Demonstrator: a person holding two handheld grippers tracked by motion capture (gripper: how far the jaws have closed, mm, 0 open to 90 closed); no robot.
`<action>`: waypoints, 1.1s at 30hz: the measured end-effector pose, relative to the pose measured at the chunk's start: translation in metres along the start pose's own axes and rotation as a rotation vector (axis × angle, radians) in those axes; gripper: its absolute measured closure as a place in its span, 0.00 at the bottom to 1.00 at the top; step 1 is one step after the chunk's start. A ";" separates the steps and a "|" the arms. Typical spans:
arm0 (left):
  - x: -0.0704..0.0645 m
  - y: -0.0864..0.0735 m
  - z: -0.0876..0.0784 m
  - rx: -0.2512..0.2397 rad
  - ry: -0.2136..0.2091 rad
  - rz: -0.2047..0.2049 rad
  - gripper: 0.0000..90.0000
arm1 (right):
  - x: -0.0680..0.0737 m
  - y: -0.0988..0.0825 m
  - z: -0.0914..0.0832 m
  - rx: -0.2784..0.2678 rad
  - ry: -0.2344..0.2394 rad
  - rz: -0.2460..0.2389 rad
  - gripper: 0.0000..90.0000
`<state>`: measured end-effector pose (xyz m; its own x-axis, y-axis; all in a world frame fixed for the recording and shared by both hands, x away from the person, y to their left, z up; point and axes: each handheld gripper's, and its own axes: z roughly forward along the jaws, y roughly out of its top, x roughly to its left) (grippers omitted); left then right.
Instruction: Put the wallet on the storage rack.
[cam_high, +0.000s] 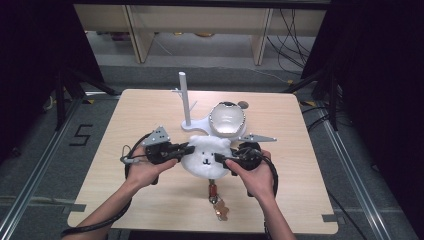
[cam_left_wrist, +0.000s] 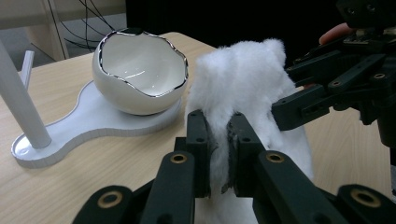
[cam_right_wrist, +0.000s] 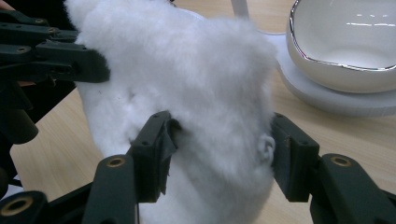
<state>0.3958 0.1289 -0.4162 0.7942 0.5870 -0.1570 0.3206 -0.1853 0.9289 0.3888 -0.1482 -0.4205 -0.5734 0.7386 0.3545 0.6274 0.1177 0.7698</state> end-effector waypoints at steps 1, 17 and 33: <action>-0.001 0.001 0.000 -0.005 0.003 0.005 0.90 | 0.000 0.001 -0.001 0.002 -0.004 -0.002 0.52; 0.002 0.003 0.007 -0.064 0.066 0.061 0.71 | 0.006 0.000 -0.011 -0.132 -0.114 -0.210 0.83; 0.009 -0.012 -0.028 -0.067 0.182 0.075 0.47 | -0.003 0.020 -0.018 -0.245 -0.205 -0.256 0.84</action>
<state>0.3846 0.1587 -0.4191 0.7061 0.7076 -0.0290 0.2242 -0.1845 0.9569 0.3940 -0.1604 -0.3963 -0.5623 0.8259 0.0406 0.3194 0.1716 0.9320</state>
